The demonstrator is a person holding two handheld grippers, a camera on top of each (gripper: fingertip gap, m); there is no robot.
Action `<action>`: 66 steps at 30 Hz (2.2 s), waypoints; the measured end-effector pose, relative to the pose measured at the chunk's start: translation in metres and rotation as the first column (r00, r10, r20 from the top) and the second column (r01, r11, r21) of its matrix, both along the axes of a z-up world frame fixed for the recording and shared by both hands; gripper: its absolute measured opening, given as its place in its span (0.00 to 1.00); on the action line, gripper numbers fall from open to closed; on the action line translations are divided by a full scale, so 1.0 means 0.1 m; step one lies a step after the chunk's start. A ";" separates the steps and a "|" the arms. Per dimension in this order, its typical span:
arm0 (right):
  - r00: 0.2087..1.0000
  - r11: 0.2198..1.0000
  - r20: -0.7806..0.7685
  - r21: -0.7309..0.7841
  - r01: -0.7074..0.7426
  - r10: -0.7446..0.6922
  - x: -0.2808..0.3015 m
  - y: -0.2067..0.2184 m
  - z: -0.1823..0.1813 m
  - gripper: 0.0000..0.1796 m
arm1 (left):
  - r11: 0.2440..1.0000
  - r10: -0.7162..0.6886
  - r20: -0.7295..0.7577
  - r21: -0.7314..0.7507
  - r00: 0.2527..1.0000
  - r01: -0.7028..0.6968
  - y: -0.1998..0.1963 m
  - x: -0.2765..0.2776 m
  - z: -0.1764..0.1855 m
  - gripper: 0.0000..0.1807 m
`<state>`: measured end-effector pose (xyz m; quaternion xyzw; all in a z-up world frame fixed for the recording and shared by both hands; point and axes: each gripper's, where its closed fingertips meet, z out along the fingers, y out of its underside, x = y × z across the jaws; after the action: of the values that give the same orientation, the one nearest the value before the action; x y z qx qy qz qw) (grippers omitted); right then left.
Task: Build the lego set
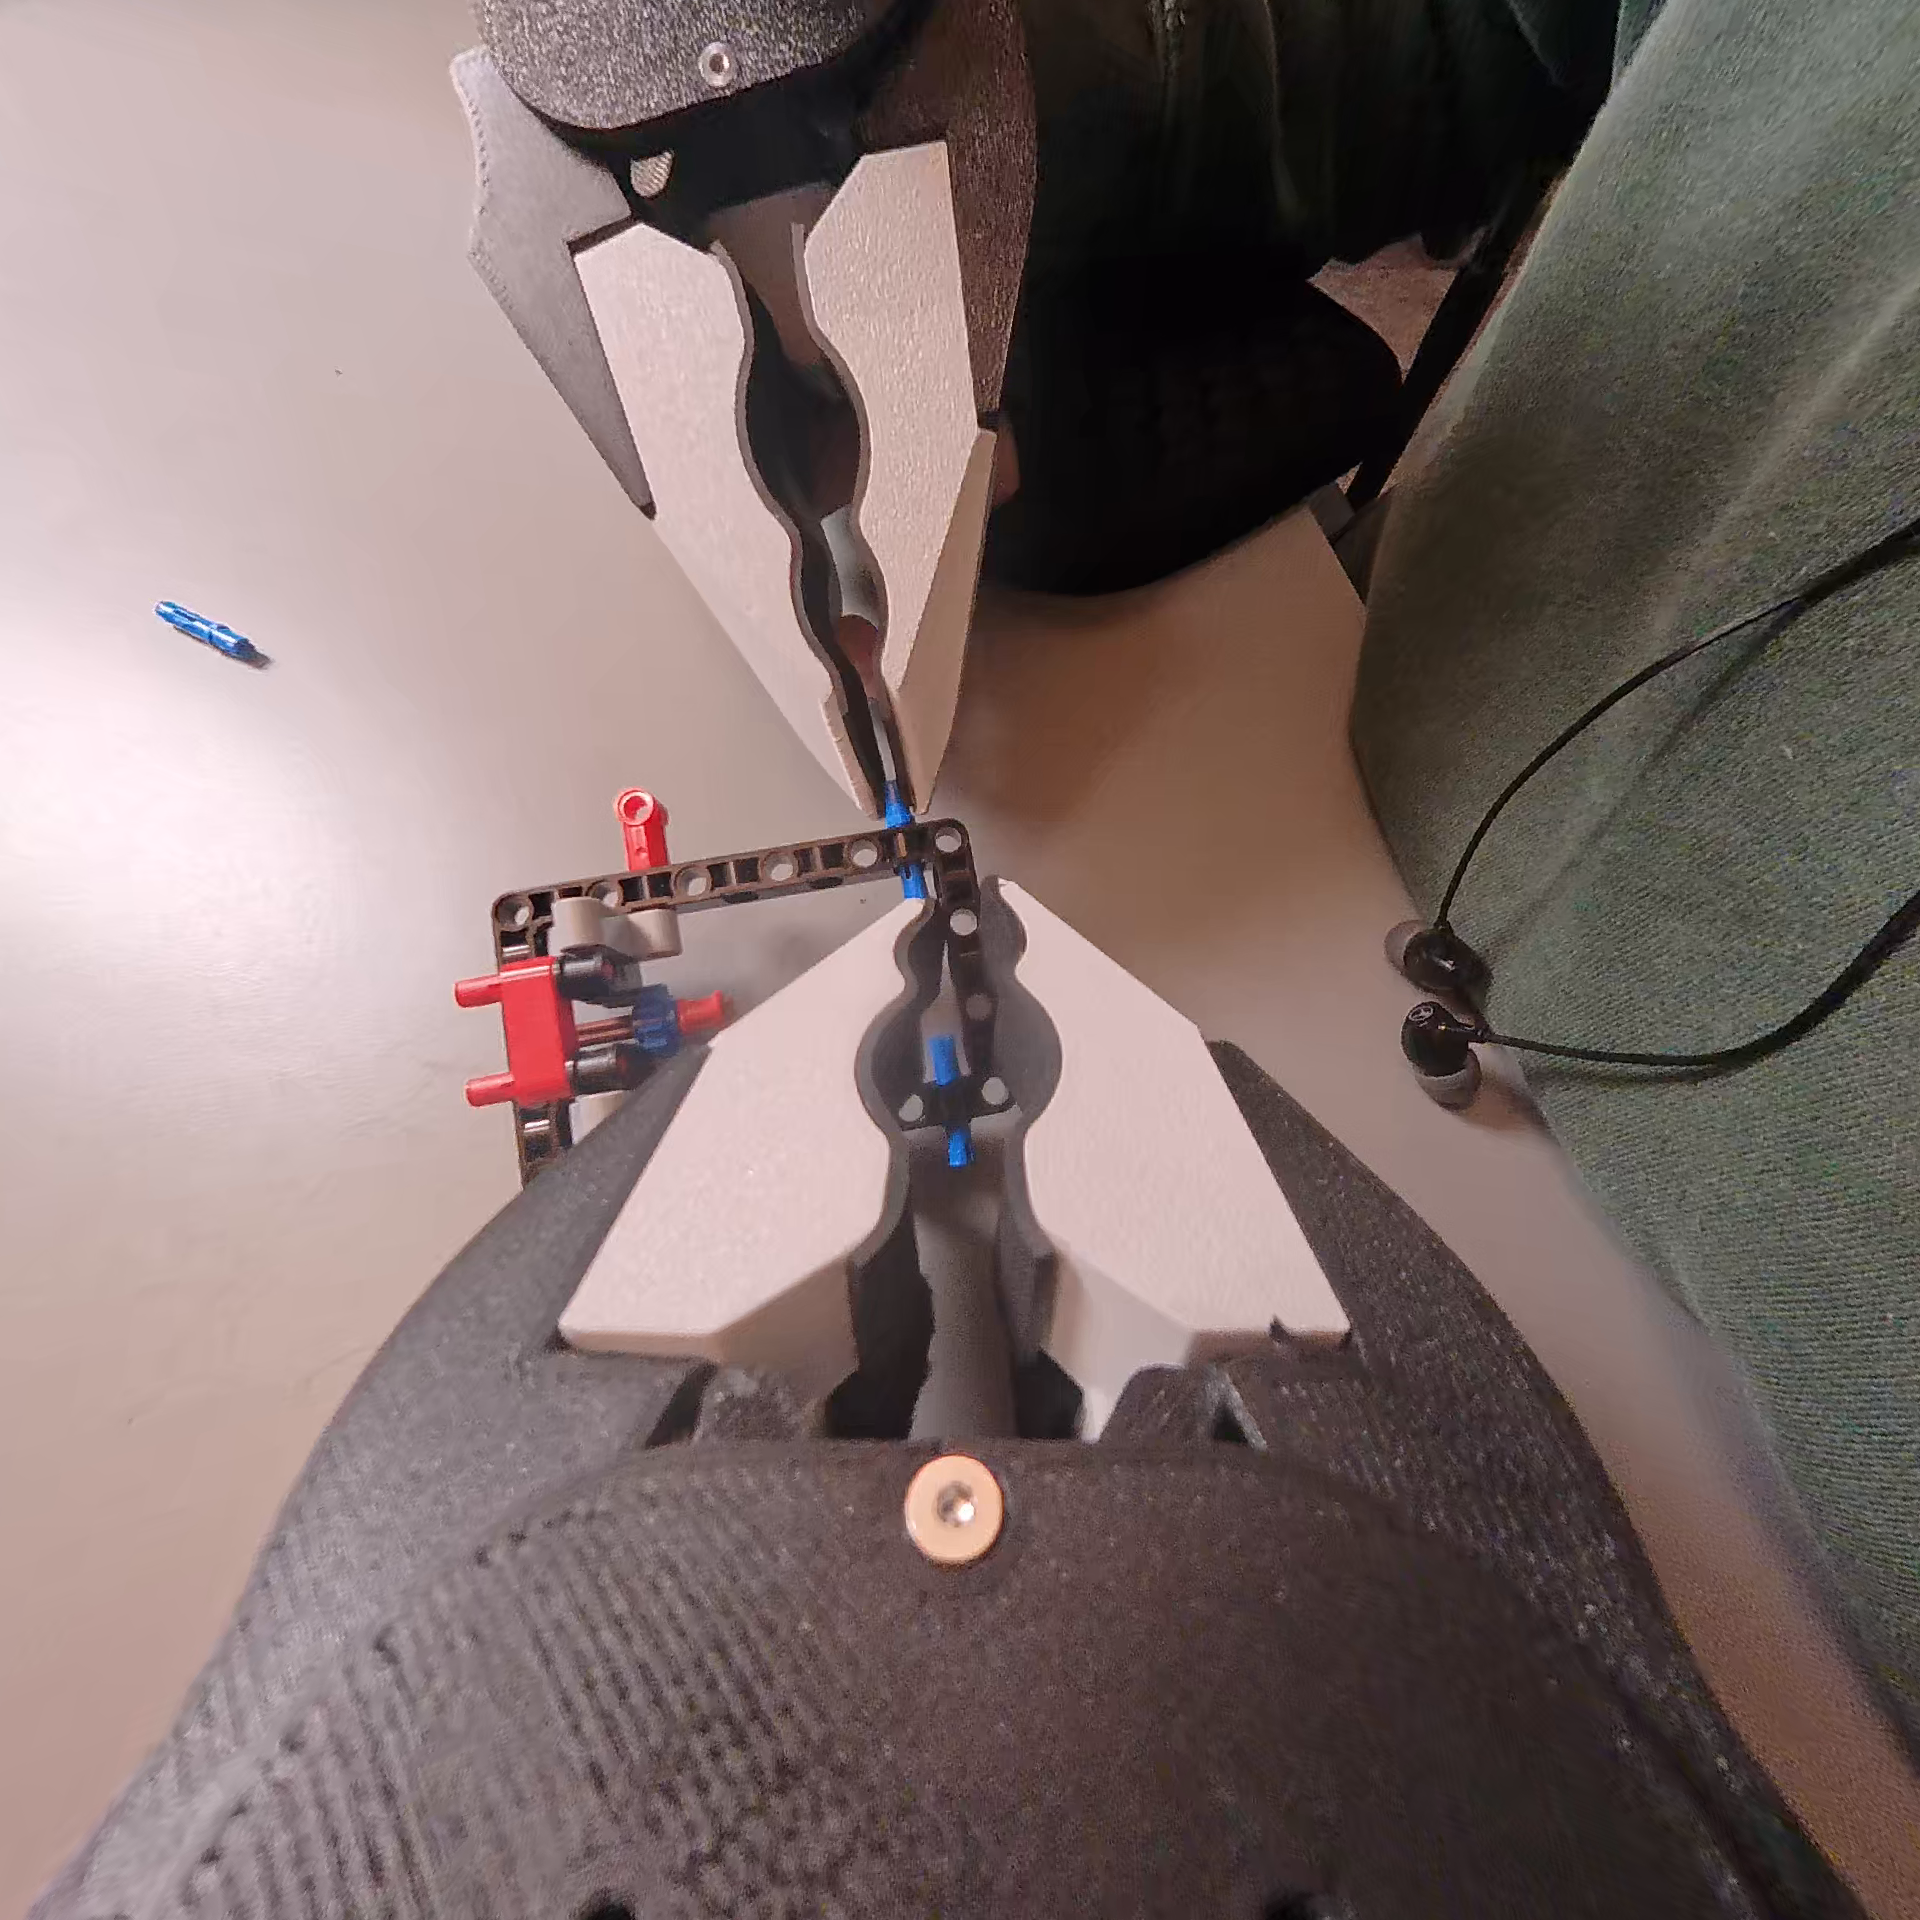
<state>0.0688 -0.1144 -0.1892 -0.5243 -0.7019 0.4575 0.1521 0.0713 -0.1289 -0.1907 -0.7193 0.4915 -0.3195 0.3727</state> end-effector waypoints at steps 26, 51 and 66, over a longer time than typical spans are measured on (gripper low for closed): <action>0.977 0.963 -0.164 0.210 0.169 -0.136 -0.10 0.27 0.19 0.16 | 0.977 0.202 -0.049 0.076 0.978 -0.198 0.29 -0.14 0.07 0.03; 0.853 0.710 -0.512 0.562 0.425 -0.105 -0.43 0.26 0.72 0.42 | 0.823 0.497 0.597 -0.555 0.630 -0.122 0.46 -0.25 0.90 0.03; 0.871 0.726 -0.480 0.563 0.395 -0.102 -0.41 0.24 0.62 0.39 | 0.793 0.505 0.585 -0.605 0.634 -0.072 0.44 -0.24 0.80 0.03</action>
<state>0.0280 -0.0901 -0.1275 -0.4209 -0.6874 0.2630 0.5303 0.0468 -0.0845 -0.1111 -0.6785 0.0683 -0.6309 0.3701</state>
